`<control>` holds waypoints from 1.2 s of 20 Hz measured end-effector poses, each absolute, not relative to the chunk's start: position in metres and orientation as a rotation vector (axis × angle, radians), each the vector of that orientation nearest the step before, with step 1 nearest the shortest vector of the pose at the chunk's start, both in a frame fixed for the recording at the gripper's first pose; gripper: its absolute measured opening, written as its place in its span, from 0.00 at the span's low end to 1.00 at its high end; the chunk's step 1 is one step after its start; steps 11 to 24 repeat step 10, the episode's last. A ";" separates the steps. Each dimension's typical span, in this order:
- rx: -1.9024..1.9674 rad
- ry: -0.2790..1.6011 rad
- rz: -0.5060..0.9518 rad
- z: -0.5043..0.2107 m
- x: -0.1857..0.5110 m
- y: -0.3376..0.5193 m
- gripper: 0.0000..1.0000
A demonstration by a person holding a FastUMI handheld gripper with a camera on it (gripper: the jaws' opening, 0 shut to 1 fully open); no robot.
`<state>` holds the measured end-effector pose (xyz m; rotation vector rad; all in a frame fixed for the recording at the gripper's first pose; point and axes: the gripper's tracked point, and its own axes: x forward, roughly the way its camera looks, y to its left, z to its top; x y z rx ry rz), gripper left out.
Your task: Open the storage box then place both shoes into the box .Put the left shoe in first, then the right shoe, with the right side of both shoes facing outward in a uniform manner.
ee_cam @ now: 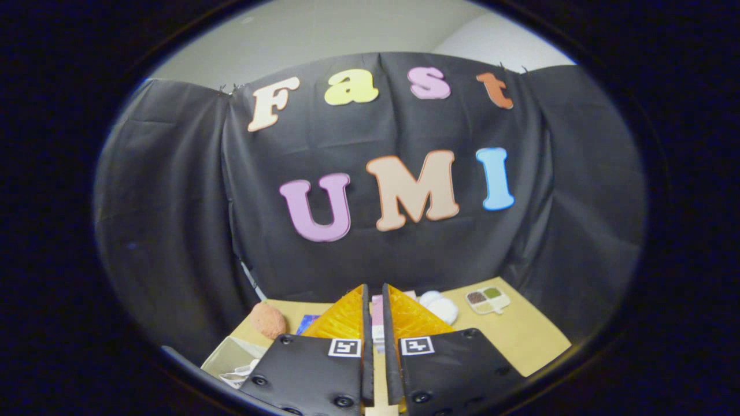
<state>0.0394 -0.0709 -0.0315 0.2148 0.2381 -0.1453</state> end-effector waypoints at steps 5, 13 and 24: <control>0.165 0.083 -0.202 0.047 0.030 -0.109 0.11; 0.172 0.021 -0.228 0.077 0.023 -0.135 0.11; 0.172 0.021 -0.228 0.077 0.023 -0.135 0.11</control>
